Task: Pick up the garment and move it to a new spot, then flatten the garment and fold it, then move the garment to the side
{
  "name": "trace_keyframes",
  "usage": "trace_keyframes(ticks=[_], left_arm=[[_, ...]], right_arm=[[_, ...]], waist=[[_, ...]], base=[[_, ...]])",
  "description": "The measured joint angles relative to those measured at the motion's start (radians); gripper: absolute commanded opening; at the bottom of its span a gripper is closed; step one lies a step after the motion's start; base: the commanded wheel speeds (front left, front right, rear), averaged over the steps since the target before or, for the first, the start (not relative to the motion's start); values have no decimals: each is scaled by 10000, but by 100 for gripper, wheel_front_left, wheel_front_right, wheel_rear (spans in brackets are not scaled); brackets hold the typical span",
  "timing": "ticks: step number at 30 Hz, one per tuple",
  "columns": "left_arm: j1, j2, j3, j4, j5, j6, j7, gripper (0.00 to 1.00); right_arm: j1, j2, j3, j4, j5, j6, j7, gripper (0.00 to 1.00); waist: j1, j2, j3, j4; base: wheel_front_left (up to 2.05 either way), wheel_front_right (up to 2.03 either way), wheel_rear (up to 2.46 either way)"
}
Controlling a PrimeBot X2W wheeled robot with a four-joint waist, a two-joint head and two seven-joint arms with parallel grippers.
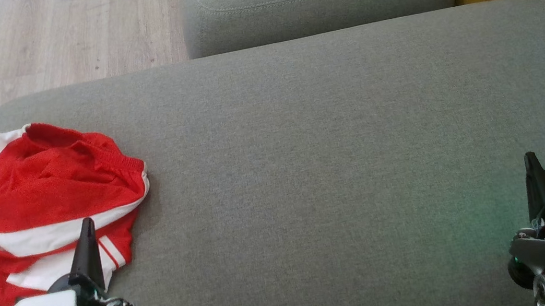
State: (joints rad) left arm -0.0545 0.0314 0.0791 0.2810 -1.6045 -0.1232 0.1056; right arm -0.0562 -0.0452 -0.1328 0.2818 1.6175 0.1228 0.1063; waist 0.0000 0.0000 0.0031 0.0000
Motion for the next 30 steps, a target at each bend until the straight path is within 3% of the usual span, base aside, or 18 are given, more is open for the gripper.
trace_keyframes(ticks=[30], left_arm=[[0, 0, 0, 0, 0, -2, 0, 0]], right_arm=[[0, 2, -10, 0, -42, 0, 8, 0]], waist=[[0, 0, 0, 0]], base=[[0, 0, 0]])
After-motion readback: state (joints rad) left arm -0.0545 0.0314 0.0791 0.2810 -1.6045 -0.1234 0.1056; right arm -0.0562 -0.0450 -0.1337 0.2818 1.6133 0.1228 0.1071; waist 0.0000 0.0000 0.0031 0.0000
